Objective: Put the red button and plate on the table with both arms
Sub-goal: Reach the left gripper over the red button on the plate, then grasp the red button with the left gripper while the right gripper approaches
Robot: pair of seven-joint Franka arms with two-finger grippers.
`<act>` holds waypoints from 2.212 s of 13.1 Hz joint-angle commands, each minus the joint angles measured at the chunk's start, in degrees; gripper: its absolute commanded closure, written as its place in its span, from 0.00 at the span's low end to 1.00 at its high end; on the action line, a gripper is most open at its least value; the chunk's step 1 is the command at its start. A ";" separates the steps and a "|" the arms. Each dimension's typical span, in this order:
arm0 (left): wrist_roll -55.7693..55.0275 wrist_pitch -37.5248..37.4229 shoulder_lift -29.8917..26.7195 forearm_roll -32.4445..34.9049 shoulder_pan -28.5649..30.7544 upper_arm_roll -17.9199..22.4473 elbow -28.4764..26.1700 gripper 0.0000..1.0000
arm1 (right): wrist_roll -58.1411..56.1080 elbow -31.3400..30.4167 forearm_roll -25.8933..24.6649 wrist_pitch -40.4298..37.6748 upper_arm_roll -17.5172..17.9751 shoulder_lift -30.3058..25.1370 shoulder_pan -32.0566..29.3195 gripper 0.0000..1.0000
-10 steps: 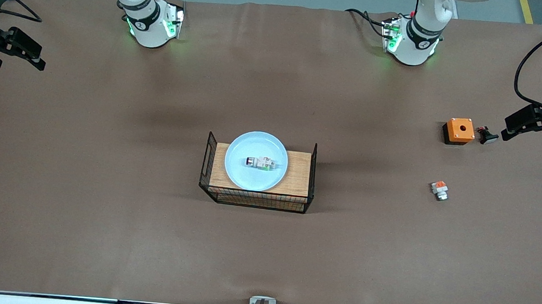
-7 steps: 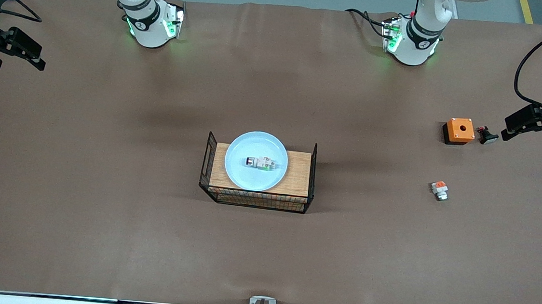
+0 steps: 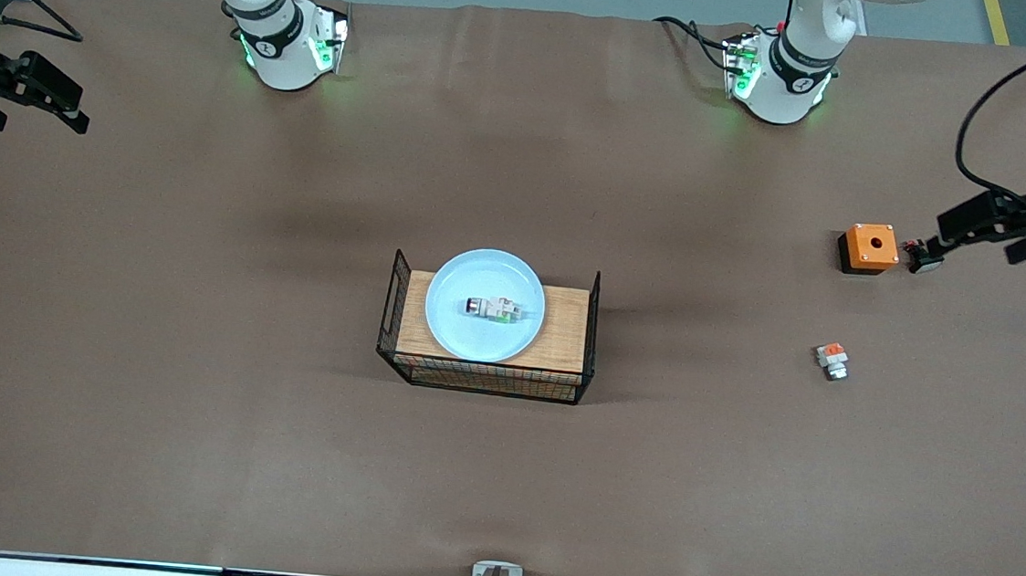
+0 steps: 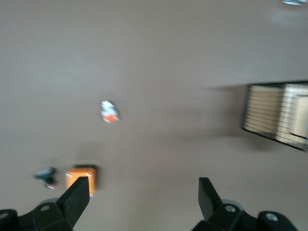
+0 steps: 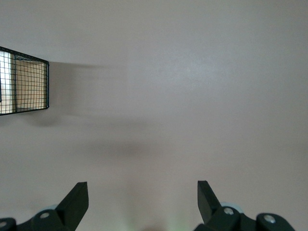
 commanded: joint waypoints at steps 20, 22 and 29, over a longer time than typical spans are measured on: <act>-101.12 23.14 20.68 -1.79 -14.59 -22.74 6.71 0.00 | 0.49 -0.30 -0.92 0.64 0.15 -1.08 0.00 0.00; -105.34 23.41 23.84 1.64 -17.14 -22.65 6.88 0.00 | -0.29 1.36 -0.92 0.04 -0.03 -0.56 -0.35 0.00; -120.55 29.90 31.76 3.94 -18.47 -22.30 11.63 0.00 | -0.30 2.42 -1.27 0.47 -0.20 7.43 -0.53 0.00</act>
